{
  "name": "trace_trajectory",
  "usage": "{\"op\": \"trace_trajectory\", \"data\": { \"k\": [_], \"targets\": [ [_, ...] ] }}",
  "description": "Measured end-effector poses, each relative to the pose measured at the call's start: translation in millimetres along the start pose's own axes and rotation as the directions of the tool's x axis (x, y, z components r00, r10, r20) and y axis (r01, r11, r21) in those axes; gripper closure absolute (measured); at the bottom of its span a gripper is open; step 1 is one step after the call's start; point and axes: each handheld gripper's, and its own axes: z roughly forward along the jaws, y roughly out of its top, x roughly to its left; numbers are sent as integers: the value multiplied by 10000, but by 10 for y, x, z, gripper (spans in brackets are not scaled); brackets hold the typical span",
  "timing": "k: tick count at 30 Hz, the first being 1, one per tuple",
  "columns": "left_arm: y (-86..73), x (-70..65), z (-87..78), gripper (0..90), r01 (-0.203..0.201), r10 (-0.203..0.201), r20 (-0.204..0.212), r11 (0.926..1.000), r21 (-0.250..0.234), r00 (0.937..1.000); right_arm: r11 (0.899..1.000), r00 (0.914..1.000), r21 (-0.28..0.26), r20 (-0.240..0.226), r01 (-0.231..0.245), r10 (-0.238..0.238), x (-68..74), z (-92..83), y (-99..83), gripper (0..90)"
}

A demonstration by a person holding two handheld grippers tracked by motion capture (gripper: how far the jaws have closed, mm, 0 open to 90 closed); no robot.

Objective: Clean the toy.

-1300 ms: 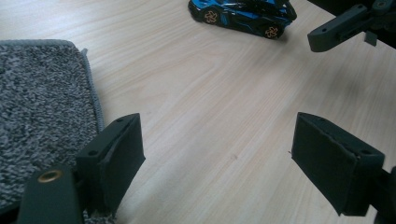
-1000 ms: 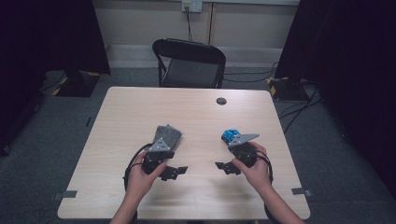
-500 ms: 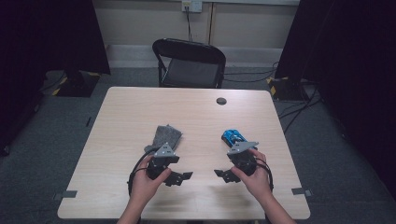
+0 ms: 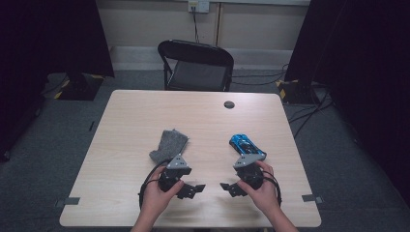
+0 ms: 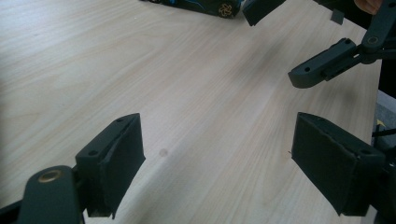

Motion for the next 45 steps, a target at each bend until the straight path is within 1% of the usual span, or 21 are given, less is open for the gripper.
{"op": "trace_trajectory", "data": {
  "k": [6, 15, 22, 25, 32, 35, 37, 41, 45],
  "targets": [
    [-43, -37, 87, 166, -100, 99, 112, 9999, 78, 9999, 10000, 9999, 65, -116, 3, -2, 36, 42, -64, 152],
    [-129, -68, 225, 168, -152, 143, 252, 9991, 384, 9996, 9997, 9996, 211, -260, 142, -137, 103, 147, -145, 152],
    [-175, -86, 287, 169, -239, 227, 265, 9987, 447, 9994, 9995, 9994, 312, -342, 97, -86, 115, 198, -205, 152],
    [-206, -92, 313, 174, -338, 325, 227, 9976, 599, 9992, 9994, 9993, 327, -368, 92, -80, 114, 214, -228, 152],
    [-232, -113, 335, 174, -421, 404, 285, 9973, 594, 9988, 9991, 9991, 394, -401, 154, -138, 132, 243, -271, 152],
    [-233, -121, 338, 173, -477, 461, 287, 9971, 595, 9985, 9993, 9989, 333, -440, 156, -142, 145, 256, -284, 151],
    [-234, -124, 339, 173, -540, 524, 266, 9967, 605, 9983, 9993, 9987, 300, -447, 237, -223, 150, 259, -288, 150],
    [-241, -128, 344, 170, -622, 609, 243, 9965, 563, 9978, 9993, 9989, 234, -358, 304, -295, 157, 263, -300, 150],
    [-247, -128, 344, 168, -714, 702, 226, 9959, 564, 9973, 9985, 9984, 137, -198, 530, -527, 178, 273, -317, 148]
  ]
}}
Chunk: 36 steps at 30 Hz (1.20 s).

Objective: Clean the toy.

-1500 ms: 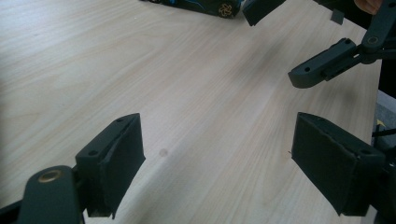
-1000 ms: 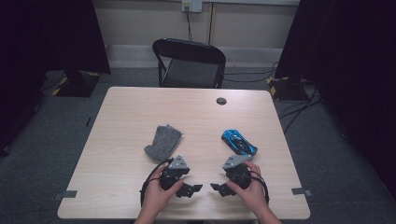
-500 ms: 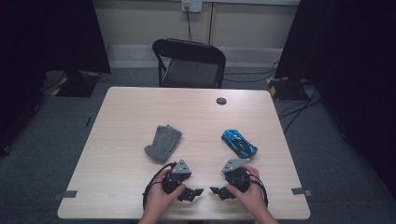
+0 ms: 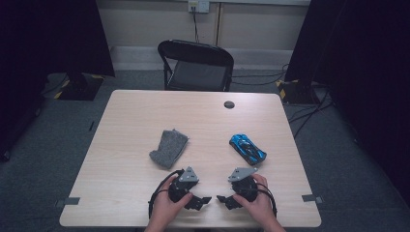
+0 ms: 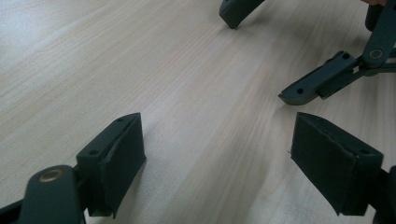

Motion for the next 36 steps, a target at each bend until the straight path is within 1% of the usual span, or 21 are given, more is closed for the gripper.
{"op": "trace_trajectory", "data": {
  "k": [3, 8, 13, 15, 20, 21, 22, 23, 27, 31, 34, 35, 36],
  "targets": [
    [-11, -5, 5, 168, -194, 194, -32, 9998, -58, 9998, 9999, 9999, -108, 96, 113, -112, 14, 8, -16, 142],
    [-25, -21, 20, 152, -742, 742, -113, 9972, -14, 9972, 9987, 9998, -505, 150, 95, -88, 16, 18, -55, 140],
    [-27, -26, 27, 152, -970, 970, -150, 9953, 9, 9952, 9965, 9999, -830, 117, 128, -119, 12, 33, -83, 140],
    [-27, -31, 29, 152, -1083, 1083, -179, 9941, 47, 9940, 9963, 9998, -845, 98, 152, -144, 12, 31, -87, 139],
    [-26, -38, 31, 151, -1536, 1542, -253, 9878, 240, 9877, 9960, 9997, -860, 49, 247, -244, 13, 26, -96, 139],
    [-26, -42, 37, 151, -1667, 1675, -303, 9857, 248, 9854, 9960, 9997, -857, 45, 250, -247, 13, 26, -95, 139],
    [-26, -48, 41, 150, -1930, 1945, -421, 9805, 381, 9800, 9960, 9996, -854, 19, 276, -276, 12, 28, -94, 138],
    [-24, -48, 45, 136, -1997, 2015, -414, 9789, 432, 9786, 9960, 9996, -854, 14, 280, -280, 12, 28, -94, 138],
    [-23, -44, 47, 120, -1984, 2001, -377, 9791, 441, 9791, 9959, 9996, -854, 24, 293, -292, 12, 28, -94, 138],
    [-24, -35, 41, 115, -2073, 2090, -317, 9770, 491, 9774, 9959, 9996, -853, 25, 287, -286, 13, 28, -94, 138],
    [-24, -36, 41, 114, -2088, 2105, -323, 9767, 490, 9771, 9960, 9996, -852, 25, 285, -284, 13, 28, -94, 138],
    [-26, -39, 44, 114, -2047, 2062, -323, 9778, 457, 9780, 9959, 9996, -852, 25, 291, -290, 13, 28, -94, 138],
    [-25, -36, 42, 114, -2081, 2098, -324, 9769, 487, 9772, 9959, 9996, -854, 26, 294, -293, 13, 28, -94, 138]
  ]
}}
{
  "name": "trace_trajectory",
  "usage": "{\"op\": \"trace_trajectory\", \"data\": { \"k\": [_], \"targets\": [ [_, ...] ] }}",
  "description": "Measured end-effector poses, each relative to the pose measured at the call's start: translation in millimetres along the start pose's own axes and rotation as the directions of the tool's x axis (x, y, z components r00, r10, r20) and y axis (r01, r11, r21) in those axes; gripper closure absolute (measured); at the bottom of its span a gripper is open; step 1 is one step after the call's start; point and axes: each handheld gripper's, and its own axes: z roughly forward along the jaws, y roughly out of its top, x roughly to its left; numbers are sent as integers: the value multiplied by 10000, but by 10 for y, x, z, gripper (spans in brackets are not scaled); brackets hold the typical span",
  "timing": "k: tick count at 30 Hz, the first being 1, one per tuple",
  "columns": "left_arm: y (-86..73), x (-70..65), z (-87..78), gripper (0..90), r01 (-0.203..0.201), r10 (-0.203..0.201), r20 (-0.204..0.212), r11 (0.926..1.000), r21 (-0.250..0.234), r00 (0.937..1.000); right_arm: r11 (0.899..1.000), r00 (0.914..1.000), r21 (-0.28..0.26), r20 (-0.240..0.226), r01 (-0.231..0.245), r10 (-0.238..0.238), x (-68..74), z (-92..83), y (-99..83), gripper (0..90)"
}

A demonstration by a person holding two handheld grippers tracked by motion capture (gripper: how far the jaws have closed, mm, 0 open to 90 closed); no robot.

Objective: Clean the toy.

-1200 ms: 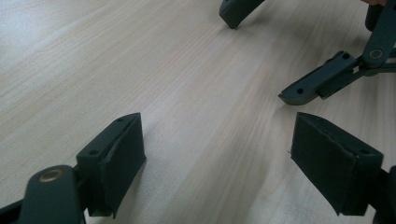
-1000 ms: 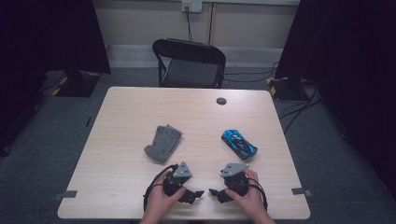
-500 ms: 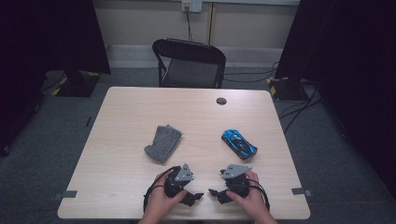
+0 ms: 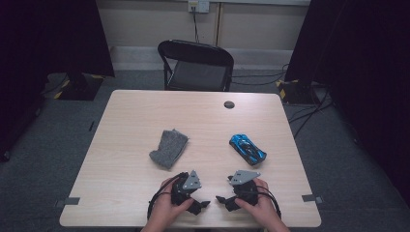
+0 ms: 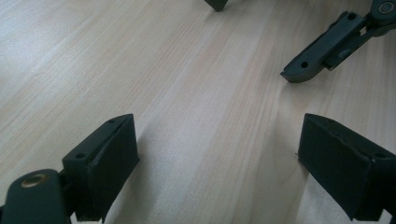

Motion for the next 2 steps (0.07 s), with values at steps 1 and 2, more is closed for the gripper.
{"op": "trace_trajectory", "data": {
  "k": [1, 2],
  "targets": [
    [0, 0, 0, 114, 2, -2, 0, 10000, -2, 10000, 10000, 10000, 1, 2, -3, 3, 0, 0, 0, 138],
    [-1, -3, 2, 114, 36, -36, 2, 10000, -29, 10000, 10000, 10000, 0, 1, -1, 1, 0, 0, 0, 138]
  ]
}}
